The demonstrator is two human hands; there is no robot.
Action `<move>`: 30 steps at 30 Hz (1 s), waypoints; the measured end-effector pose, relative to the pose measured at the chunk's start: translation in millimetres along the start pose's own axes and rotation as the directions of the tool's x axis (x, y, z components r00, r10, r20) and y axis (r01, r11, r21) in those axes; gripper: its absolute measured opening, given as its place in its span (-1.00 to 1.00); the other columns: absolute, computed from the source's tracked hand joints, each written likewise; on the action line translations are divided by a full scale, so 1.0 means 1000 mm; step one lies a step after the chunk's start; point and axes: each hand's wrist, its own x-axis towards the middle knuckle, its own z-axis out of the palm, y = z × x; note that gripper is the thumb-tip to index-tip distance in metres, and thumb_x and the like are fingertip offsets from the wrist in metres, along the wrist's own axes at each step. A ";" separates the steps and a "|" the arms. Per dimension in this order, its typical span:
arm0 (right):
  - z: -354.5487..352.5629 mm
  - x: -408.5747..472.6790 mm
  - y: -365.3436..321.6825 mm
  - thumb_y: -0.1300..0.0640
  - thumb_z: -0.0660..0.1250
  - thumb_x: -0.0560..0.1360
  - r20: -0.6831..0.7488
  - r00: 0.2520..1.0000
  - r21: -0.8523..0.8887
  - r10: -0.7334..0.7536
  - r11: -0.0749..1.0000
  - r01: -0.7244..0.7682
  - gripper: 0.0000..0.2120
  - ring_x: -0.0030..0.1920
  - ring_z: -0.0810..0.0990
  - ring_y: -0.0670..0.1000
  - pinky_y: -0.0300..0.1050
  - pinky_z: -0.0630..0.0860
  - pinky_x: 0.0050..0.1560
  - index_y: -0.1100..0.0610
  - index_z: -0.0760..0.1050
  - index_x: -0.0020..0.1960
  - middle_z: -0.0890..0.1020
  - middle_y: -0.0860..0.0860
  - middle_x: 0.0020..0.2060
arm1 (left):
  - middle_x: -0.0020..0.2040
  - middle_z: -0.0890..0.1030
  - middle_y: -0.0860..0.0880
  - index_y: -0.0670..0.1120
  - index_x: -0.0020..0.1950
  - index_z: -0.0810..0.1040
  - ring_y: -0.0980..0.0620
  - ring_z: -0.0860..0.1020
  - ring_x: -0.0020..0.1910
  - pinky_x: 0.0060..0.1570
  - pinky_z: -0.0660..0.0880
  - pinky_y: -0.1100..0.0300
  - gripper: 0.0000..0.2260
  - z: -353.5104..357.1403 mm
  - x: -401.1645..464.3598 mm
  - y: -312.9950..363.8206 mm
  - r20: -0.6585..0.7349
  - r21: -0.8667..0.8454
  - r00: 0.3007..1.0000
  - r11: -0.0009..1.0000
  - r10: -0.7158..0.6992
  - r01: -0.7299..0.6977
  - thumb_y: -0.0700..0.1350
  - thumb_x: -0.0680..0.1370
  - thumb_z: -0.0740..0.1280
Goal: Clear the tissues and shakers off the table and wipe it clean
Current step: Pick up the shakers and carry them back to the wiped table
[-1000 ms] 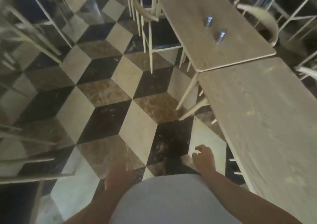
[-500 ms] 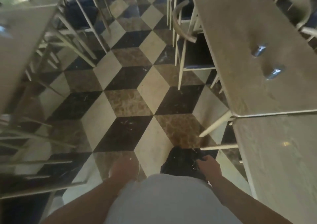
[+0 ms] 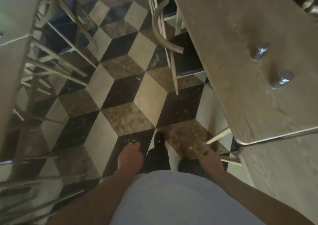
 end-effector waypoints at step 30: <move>-0.287 0.152 -0.100 -0.06 0.45 0.39 -0.496 0.498 0.764 0.711 0.630 -0.138 -0.47 0.16 0.56 0.17 0.02 0.49 0.11 0.07 0.39 0.29 0.56 0.07 0.18 | 0.17 0.55 -0.14 -0.07 0.29 0.46 -0.18 0.54 0.16 0.15 0.50 -0.03 -0.63 -0.137 0.333 0.498 0.168 -0.011 0.515 0.524 0.840 -0.851 -0.05 0.50 0.34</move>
